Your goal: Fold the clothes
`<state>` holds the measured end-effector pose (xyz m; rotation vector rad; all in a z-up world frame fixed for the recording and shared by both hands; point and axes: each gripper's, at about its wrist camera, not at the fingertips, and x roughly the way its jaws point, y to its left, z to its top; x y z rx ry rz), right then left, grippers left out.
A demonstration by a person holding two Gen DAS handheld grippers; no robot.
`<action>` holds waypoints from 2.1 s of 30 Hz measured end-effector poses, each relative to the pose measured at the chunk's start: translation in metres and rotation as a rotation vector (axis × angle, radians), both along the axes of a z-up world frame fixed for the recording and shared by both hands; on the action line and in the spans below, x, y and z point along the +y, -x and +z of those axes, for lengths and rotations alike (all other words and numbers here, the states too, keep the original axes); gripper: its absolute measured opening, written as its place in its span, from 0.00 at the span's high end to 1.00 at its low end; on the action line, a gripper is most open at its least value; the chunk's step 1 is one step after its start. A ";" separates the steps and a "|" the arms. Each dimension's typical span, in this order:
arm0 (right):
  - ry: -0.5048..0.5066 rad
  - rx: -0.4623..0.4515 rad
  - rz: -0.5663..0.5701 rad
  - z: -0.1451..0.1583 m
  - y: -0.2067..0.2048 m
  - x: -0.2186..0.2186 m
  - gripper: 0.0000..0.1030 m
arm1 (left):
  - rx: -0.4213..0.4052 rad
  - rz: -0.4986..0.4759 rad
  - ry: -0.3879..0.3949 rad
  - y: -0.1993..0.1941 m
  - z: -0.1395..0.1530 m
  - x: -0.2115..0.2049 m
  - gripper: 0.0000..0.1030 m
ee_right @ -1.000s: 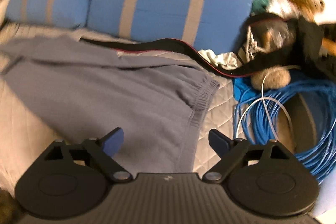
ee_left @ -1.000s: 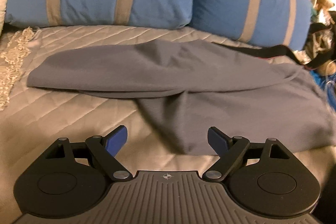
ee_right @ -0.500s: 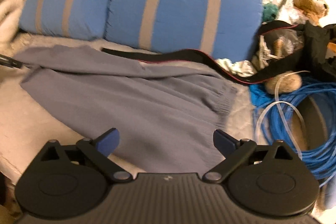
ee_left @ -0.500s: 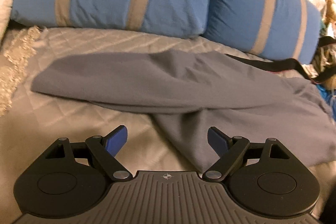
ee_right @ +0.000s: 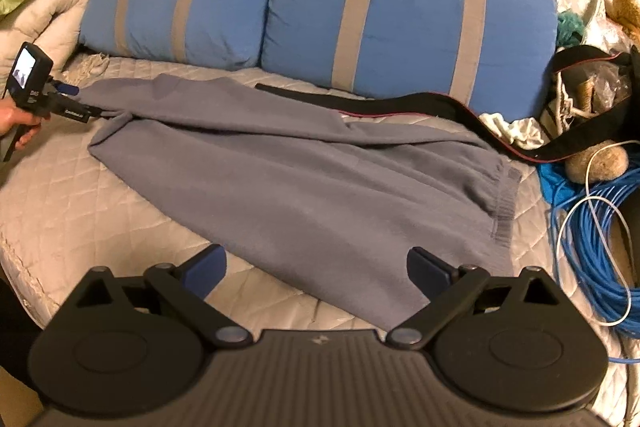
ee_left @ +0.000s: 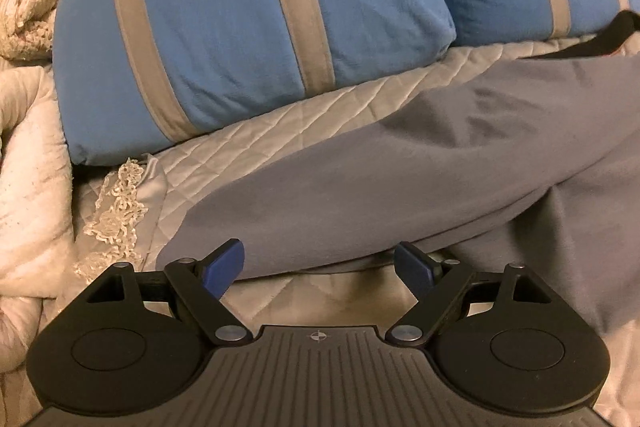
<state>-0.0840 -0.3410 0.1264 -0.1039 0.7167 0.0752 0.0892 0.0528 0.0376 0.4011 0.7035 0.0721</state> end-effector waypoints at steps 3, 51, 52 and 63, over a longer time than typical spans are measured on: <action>-0.015 0.011 -0.008 -0.004 -0.003 -0.002 0.02 | -0.001 -0.027 -0.057 0.002 -0.005 -0.002 0.21; -0.267 0.069 -0.145 -0.025 -0.010 -0.036 0.02 | 0.191 0.519 0.950 -0.031 0.004 0.112 0.36; -0.267 0.067 -0.146 -0.025 -0.010 -0.036 0.02 | 0.175 0.522 0.978 -0.032 0.001 0.115 0.36; -0.143 -0.028 -0.154 -0.009 0.001 -0.046 0.02 | 0.093 0.729 1.298 -0.026 -0.022 0.141 0.52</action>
